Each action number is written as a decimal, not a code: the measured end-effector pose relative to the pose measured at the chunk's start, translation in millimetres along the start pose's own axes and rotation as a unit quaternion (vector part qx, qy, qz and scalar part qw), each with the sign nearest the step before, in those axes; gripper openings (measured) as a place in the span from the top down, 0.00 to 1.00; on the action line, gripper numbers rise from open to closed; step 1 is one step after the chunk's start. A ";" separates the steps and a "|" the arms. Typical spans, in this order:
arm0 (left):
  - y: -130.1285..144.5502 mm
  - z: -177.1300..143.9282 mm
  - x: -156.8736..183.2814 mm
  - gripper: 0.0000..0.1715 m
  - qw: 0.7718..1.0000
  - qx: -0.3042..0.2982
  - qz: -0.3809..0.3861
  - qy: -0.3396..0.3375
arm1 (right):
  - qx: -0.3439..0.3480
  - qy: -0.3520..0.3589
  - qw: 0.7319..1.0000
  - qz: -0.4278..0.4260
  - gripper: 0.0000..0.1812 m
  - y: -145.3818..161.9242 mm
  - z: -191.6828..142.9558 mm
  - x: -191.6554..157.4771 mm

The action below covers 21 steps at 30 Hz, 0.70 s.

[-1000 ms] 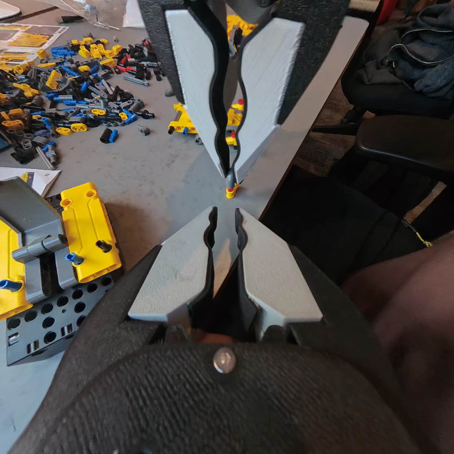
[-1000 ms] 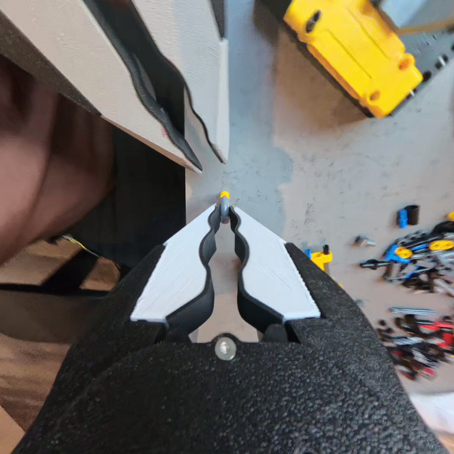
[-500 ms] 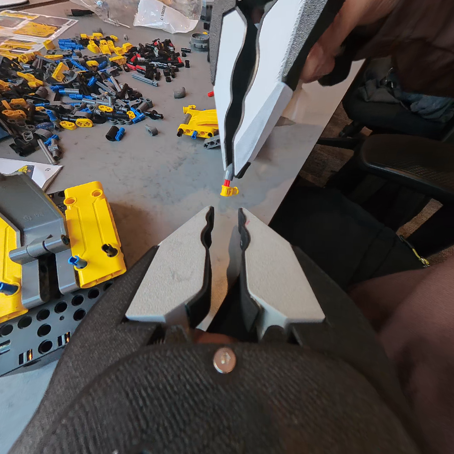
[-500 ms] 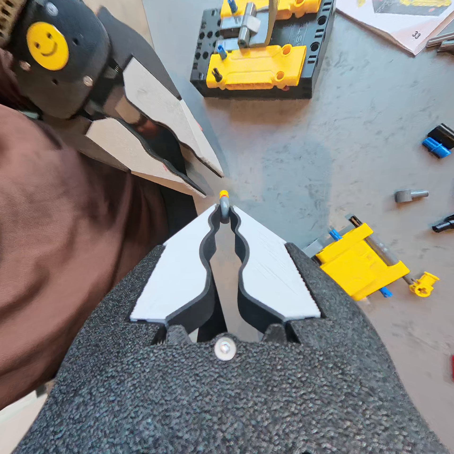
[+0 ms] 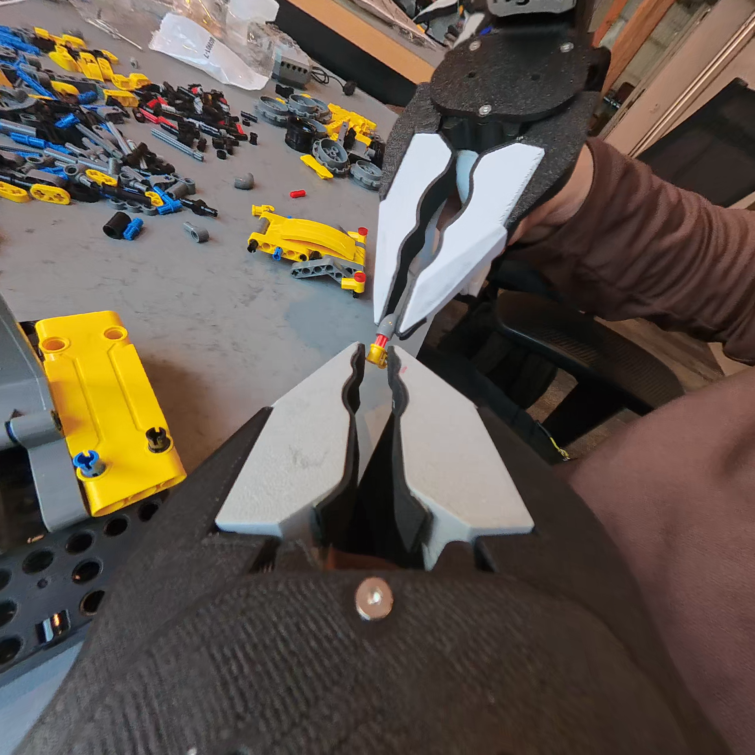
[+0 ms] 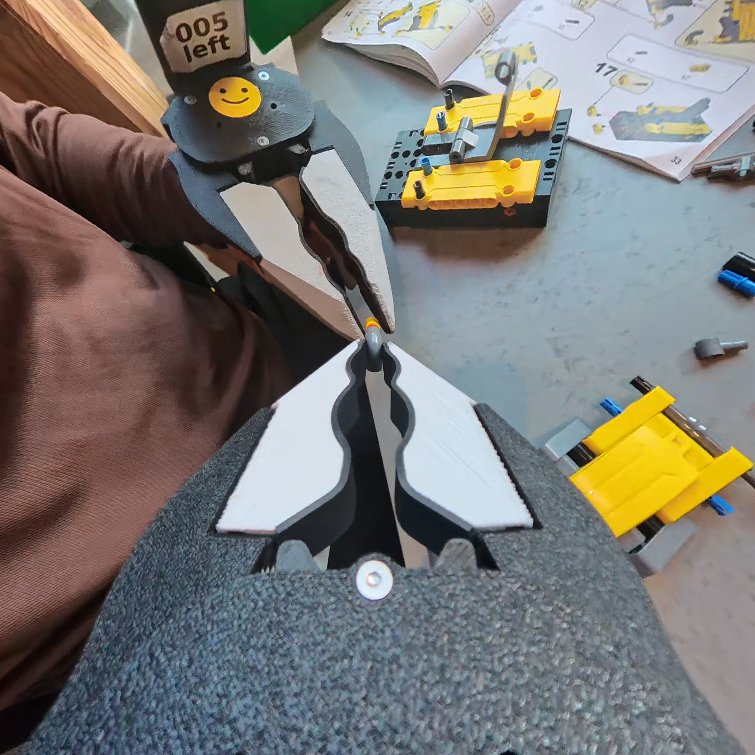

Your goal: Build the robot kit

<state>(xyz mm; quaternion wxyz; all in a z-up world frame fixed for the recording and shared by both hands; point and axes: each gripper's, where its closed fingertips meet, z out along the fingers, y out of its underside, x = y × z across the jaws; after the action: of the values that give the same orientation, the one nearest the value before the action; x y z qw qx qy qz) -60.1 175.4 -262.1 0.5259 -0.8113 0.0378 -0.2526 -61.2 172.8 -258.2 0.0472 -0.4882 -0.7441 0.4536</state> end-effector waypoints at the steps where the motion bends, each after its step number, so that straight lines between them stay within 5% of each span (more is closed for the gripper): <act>1: 0.9 -0.1 0.3 0.95 1.000 -0.005 0.006 -0.001 | 0.004 0.007 1.000 -0.011 0.96 0.7 0.5 -0.2; 8: 29.1 6.4 0.7 0.97 0.975 -0.132 0.173 -0.034 | -0.035 0.064 0.989 -0.130 0.96 22.7 13.9 -0.3; 15: 34.8 9.4 0.4 0.97 0.971 -0.142 0.187 -0.043 | -0.059 0.082 0.977 -0.188 0.96 30.0 16.2 0.4; 21: 35.0 12.9 2.9 0.98 0.969 -0.157 0.189 -0.034 | -0.153 0.084 0.952 -0.252 0.96 33.0 12.6 1.7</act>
<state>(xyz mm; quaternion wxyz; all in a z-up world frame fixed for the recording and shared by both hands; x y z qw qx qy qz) -44.6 169.7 -295.7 0.4312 -0.8700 0.2112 -0.1119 -46.0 169.9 -290.0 0.1467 -0.3227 -0.8967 0.2652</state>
